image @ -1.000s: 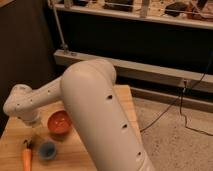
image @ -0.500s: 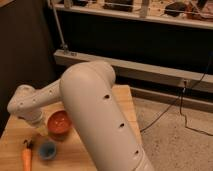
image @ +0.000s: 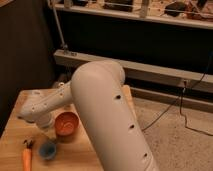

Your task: Push the ceramic bowl across the table

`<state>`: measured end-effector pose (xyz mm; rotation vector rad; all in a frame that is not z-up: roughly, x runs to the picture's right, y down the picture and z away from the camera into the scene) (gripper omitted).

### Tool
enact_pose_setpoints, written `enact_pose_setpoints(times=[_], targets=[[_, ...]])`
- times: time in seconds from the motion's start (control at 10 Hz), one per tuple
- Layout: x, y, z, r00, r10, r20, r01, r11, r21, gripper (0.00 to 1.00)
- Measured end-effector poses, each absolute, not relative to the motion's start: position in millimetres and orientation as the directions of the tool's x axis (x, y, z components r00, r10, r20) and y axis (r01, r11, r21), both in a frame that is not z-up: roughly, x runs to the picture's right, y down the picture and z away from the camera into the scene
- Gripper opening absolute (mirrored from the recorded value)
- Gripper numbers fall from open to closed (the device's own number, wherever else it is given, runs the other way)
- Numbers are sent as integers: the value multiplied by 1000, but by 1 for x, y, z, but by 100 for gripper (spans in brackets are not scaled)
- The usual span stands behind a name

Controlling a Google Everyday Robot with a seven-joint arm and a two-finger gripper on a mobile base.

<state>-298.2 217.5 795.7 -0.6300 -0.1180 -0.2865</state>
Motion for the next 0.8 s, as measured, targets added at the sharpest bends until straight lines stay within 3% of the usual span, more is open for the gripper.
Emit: enact_pose_setpoints(times=[0.8], targets=[[-249,211,781,936,-330,124,341,759,-555,65]])
